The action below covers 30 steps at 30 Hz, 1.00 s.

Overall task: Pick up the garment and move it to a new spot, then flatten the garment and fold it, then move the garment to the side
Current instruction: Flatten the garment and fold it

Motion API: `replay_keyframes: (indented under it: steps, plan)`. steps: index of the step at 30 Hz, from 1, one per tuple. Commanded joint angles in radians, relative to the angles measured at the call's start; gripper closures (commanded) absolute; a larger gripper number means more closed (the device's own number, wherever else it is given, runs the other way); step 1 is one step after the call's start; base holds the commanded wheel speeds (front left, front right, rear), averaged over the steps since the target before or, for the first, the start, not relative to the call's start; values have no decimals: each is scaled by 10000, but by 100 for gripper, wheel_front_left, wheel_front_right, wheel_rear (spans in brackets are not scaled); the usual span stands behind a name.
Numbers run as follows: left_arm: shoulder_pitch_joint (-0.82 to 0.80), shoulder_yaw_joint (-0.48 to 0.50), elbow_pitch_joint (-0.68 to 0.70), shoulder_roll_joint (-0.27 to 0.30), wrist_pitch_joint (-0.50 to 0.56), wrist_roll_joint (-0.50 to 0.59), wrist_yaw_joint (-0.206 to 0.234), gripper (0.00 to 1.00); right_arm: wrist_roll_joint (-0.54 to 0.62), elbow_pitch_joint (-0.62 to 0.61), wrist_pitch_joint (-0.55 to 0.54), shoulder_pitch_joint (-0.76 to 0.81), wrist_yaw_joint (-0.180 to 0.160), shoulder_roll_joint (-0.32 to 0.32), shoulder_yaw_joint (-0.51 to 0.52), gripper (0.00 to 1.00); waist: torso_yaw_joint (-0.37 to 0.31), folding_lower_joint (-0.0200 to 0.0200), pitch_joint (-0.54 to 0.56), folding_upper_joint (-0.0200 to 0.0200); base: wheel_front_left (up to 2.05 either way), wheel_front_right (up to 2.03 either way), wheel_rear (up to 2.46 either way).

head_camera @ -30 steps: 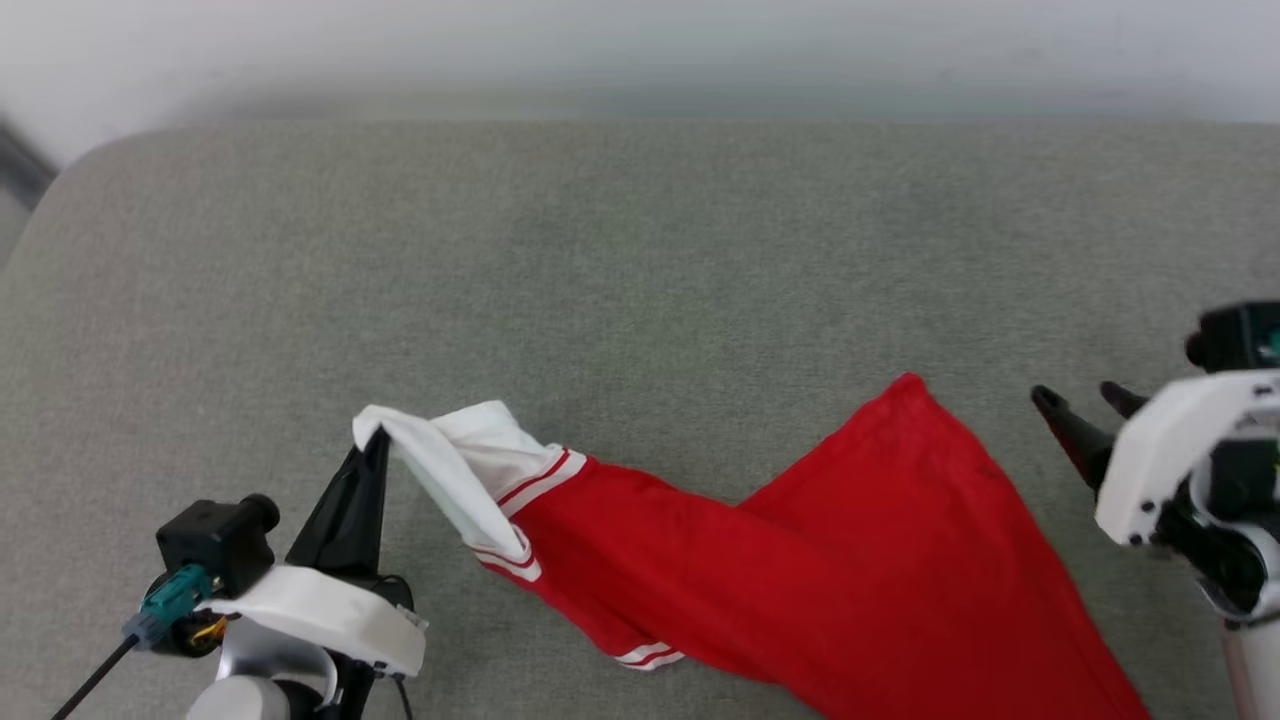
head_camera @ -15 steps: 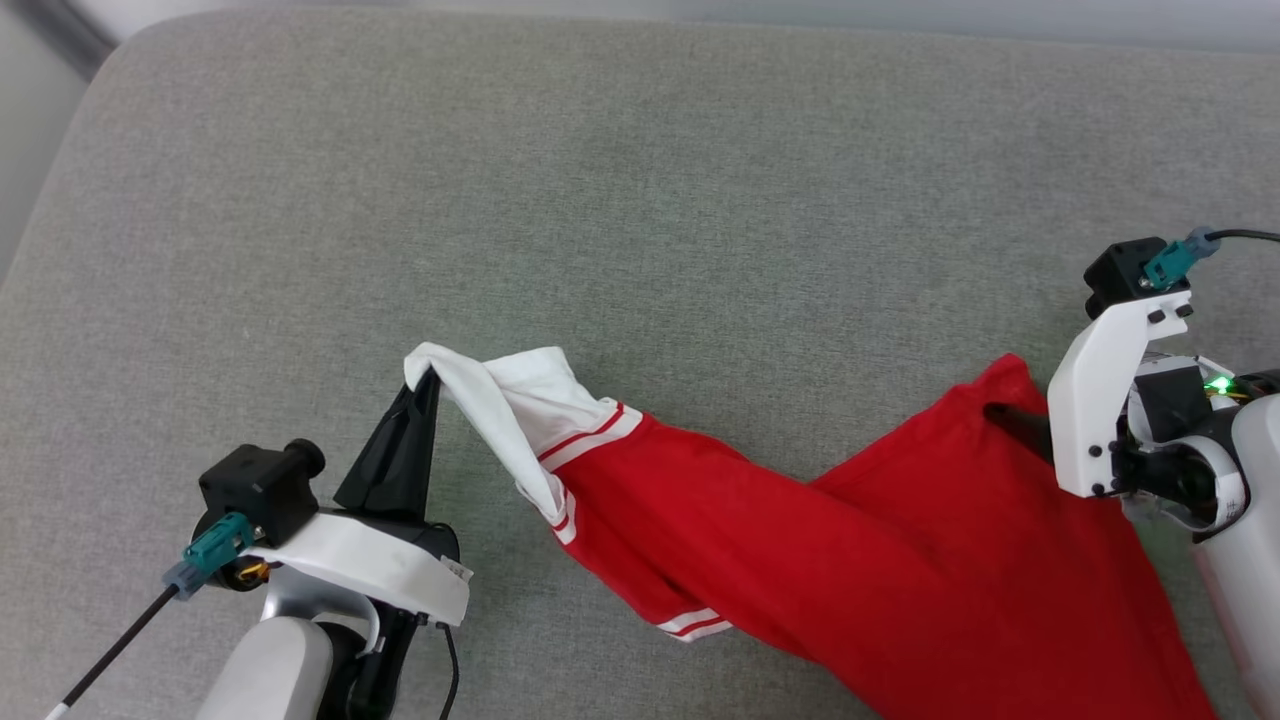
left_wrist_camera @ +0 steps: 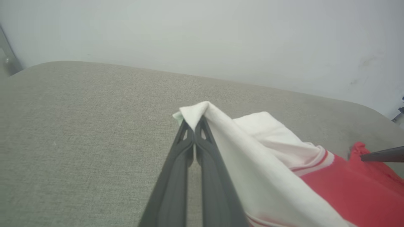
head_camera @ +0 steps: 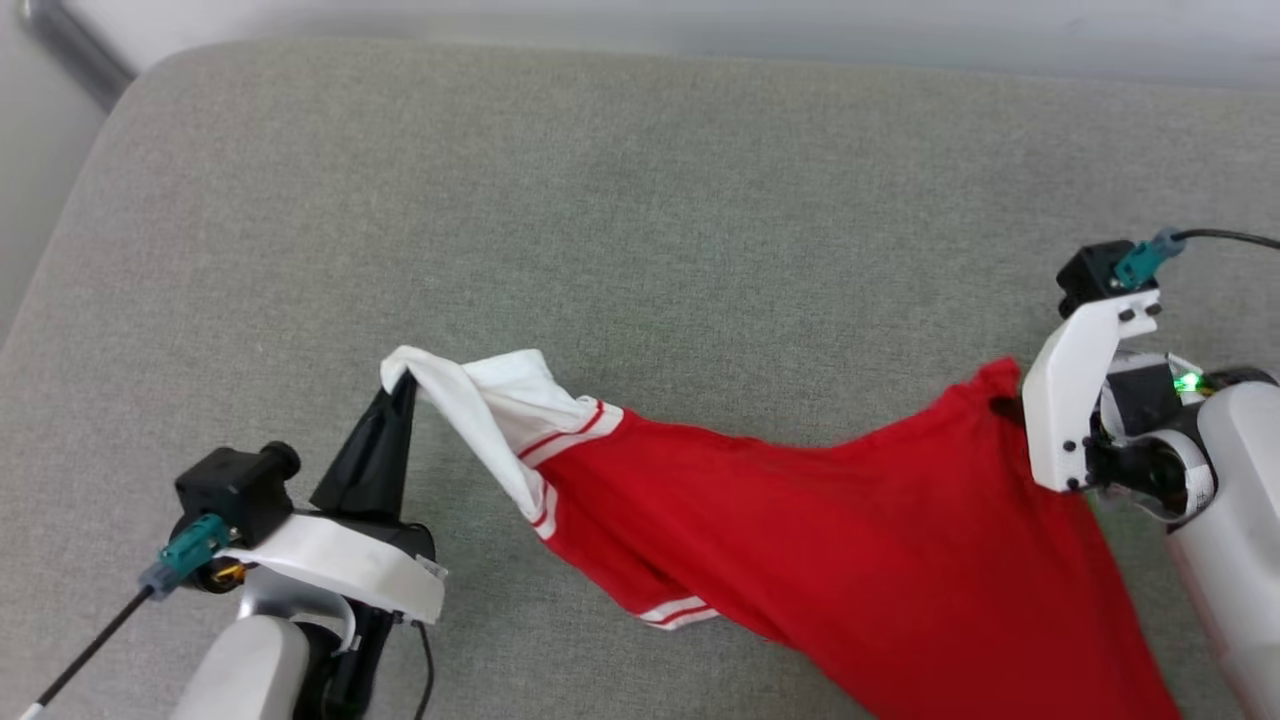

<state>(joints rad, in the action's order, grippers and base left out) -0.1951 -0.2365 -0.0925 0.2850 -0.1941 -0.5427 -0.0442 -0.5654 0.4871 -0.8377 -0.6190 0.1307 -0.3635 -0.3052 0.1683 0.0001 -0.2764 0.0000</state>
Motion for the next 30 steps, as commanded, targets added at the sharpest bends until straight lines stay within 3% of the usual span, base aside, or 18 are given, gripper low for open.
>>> replay_keyframes:
  steps: [1,9,15,30]
  plan:
    - [-217,108,56,124,-48,-50,-32,100,91,-26,406,-364,1,49,-27,100,-140,-1,229,0,0,0,0]
    - [-2090,422,-183,468,10,-103,-242,100,595,312,2769,-1584,1,159,259,100,-544,-1,865,0,0,0,0]
    - [-4443,526,-1347,659,419,-121,-362,100,1271,935,3940,-2895,-1,442,722,100,-929,-1,969,0,0,0,0]
    - [-10508,533,-4650,1317,355,439,-589,100,2732,1888,5794,-7072,-4,927,1899,100,-1650,-1,-582,0,0,0,0]
